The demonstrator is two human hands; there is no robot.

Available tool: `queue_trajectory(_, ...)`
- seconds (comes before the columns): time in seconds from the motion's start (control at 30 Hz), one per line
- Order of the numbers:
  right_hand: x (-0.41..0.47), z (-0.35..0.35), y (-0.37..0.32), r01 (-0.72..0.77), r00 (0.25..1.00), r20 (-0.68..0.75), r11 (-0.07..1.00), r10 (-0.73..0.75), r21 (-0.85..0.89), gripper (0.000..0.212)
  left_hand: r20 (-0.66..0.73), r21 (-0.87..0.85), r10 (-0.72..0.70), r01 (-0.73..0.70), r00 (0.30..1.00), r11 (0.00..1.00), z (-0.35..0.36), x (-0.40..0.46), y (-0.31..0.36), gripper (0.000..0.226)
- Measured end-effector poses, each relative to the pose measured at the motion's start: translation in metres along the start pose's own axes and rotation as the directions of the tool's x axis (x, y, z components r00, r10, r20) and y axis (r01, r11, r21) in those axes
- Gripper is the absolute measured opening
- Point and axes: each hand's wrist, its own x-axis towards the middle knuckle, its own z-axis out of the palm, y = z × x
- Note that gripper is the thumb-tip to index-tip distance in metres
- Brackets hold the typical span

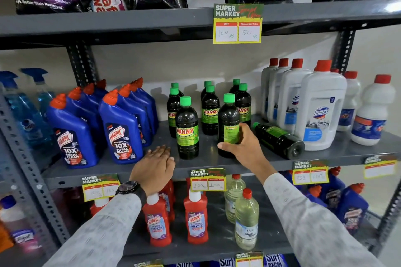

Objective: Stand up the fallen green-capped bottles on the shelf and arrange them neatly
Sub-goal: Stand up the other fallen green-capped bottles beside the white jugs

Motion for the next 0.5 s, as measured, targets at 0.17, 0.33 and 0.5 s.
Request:
queue_trajectory(0.17,0.003,0.001,0.003,0.026,0.999,0.022,0.994,-0.023,-0.109,0.087,0.007,-0.015,-0.007,0.008,1.000,1.000,0.001,0.000,-0.001,0.093)
queue_trajectory(0.33,0.007,-0.009,0.012,0.002,0.990,0.142,0.999,-0.008,0.044,0.073,0.000,-0.009,-0.003,0.003,1.000,1.000,0.000,0.000,0.000,0.090)
queue_trajectory(0.5,0.002,-0.001,0.007,0.034,0.999,0.026,0.999,-0.033,-0.032,0.080,-0.005,-0.007,0.001,-0.001,1.000,1.000,0.000,-0.001,0.000,0.090)
